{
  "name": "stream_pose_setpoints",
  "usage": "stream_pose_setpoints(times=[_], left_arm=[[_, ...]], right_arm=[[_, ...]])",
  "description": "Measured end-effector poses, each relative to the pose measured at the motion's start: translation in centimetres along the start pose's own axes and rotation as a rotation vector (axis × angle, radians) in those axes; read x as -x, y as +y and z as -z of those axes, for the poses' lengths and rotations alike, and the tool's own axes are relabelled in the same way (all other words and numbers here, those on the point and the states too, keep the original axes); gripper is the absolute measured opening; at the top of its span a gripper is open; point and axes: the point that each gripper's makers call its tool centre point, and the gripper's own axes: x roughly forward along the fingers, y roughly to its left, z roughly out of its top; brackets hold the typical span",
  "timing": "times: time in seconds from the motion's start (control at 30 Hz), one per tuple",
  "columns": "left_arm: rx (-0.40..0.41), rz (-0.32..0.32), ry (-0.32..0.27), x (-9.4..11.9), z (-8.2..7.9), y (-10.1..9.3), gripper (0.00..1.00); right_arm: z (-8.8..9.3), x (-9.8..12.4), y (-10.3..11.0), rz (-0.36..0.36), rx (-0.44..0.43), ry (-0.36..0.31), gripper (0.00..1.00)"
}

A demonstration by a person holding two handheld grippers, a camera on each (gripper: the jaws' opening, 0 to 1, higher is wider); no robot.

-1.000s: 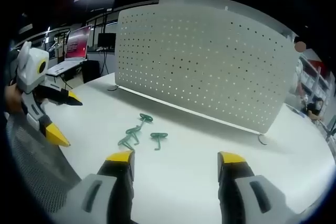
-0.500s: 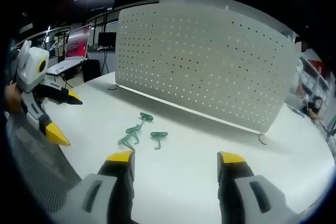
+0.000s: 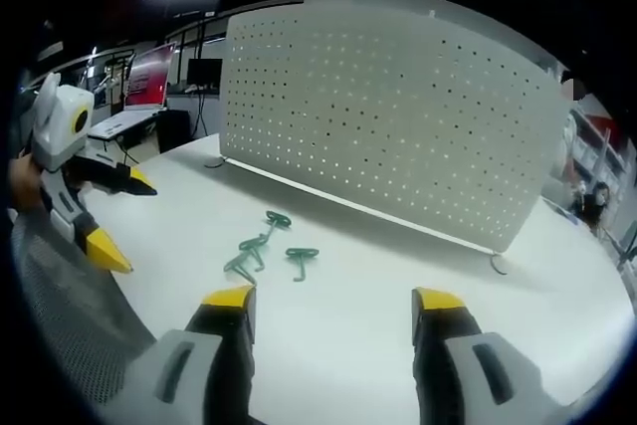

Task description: Insert the hook assembly into the mounting plate slot until the hook locks in place.

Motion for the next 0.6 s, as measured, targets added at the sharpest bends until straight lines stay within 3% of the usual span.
stream_pose_setpoints(times=[0.33, 0.43, 0.6], left_arm=[[0.004, -0.002, 0.000, 0.0, 0.0, 0.1, 0.82], [0.028, 0.010, -0.063, 0.3, -1.2, -0.1, 0.83], [0.021, -0.006, -0.043, 0.4, -0.8, 0.2, 0.82]], right_arm=[[-0.1, 0.0, 0.0, 0.000, -0.009, -0.006, 0.60], [-1.0, 0.4, -0.1, 0.000, -0.054, -0.053, 0.59], [-0.3, -0.1, 0.5, -0.034, -0.069, -0.013, 0.58]])
